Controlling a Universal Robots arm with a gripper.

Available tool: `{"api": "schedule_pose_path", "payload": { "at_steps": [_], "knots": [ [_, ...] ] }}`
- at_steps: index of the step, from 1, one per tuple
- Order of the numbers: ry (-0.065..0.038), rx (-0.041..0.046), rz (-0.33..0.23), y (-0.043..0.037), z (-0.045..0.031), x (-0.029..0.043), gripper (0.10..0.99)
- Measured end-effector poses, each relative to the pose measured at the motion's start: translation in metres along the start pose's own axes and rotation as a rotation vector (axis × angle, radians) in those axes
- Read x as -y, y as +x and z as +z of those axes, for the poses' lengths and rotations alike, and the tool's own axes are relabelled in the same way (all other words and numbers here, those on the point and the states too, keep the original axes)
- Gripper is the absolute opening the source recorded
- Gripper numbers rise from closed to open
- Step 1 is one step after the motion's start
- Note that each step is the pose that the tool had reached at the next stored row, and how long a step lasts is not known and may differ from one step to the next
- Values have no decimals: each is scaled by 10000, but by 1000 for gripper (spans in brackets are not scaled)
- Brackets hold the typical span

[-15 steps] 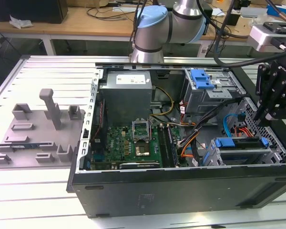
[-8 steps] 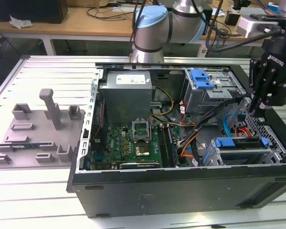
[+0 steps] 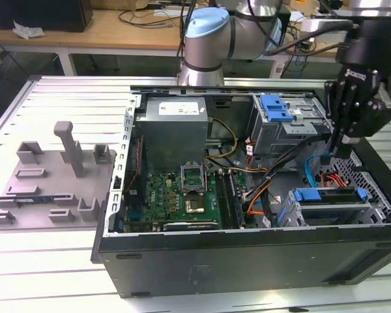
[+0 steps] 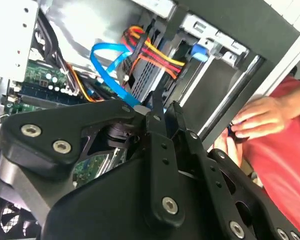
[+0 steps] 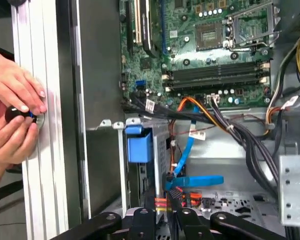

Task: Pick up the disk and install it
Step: 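Insert the second disk wire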

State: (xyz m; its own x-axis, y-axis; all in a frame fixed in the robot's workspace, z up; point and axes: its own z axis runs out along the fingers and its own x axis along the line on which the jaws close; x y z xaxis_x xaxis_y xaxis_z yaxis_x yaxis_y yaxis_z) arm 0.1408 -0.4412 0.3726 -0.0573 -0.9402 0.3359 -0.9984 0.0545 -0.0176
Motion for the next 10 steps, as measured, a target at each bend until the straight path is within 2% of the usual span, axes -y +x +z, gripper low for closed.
{"api": "schedule_pose_path", "payload": {
  "at_steps": [1, 2, 3, 4, 5, 6, 10],
  "knots": [
    [3, -51, -1, -61, -22, -10, 239],
    [-2, -128, -4, -78, -27, -12, 239],
    [-42, -212, -22, -79, -27, -7, 239],
    [-140, -261, -59, -79, -29, 7, 239],
    [-269, -296, -111, -81, -28, 39, 239],
    [-301, -311, -129, -83, -28, 49, 239],
    [-313, -399, -131, -85, -17, 50, 239]
  ]
}}
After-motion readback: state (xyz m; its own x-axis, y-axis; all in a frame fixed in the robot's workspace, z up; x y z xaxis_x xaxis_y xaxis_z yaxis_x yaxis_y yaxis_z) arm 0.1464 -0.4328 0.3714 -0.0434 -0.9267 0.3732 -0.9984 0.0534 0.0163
